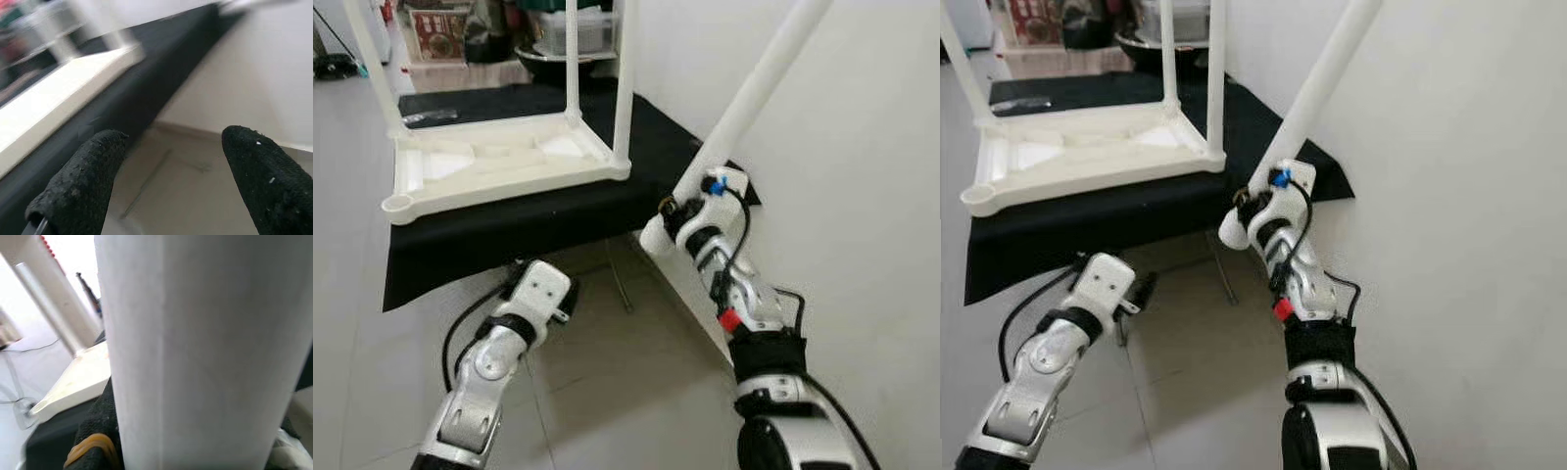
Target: Building children table
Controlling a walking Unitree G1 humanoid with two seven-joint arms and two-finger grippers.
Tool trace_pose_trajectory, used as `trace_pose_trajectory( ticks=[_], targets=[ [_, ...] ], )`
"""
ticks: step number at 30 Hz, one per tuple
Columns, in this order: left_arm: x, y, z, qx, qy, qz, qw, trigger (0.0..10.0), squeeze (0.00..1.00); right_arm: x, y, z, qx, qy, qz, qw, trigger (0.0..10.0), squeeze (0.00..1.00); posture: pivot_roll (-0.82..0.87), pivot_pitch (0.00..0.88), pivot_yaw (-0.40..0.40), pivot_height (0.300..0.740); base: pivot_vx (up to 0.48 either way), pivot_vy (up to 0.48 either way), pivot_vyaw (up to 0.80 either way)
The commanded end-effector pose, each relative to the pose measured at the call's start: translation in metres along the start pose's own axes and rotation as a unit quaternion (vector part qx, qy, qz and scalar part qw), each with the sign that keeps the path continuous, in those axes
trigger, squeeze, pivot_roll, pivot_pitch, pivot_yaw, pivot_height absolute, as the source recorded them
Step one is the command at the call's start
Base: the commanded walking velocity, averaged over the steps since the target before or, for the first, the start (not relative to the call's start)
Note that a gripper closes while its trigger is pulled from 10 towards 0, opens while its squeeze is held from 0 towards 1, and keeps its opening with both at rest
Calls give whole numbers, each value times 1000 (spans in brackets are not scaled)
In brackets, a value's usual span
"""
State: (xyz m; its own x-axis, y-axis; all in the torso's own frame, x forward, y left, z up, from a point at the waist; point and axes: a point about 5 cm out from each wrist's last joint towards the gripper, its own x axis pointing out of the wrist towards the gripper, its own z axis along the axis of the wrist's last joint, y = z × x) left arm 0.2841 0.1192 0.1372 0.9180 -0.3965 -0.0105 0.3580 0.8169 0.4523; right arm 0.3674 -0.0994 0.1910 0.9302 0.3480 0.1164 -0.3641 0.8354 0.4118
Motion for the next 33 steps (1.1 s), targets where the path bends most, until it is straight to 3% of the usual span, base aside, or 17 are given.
trace_pose_trajectory(
  ticks=[1, 5, 14, 33],
  targets=[
    [1, -8, 4, 15, -10, -34, 999, 10000, 0, -1, 9, 2, 0, -4, 26, 1000, 0, 0, 74, 0, -88, 740, 0, 0, 0],
    [10, -16, 13, 28, -33, -76, 996, 10000, 0, -7, 17, -4, 13, 8, 48, 999, 0, 0, 74, 0, -89, 740, 0, 0, 0],
    [23, -14, 22, 46, -50, -79, 995, 10000, 0, -16, 28, -7, 28, 23, 65, 997, 0, 0, 70, 0, -88, 740, 0, 0, 0],
    [33, -21, 22, 43, -52, -94, 993, 10000, 0, -26, 48, -18, -15, 42, 110, 993, 0, 0, 60, 0, -84, 740, 0, 0, 0]
  ],
)
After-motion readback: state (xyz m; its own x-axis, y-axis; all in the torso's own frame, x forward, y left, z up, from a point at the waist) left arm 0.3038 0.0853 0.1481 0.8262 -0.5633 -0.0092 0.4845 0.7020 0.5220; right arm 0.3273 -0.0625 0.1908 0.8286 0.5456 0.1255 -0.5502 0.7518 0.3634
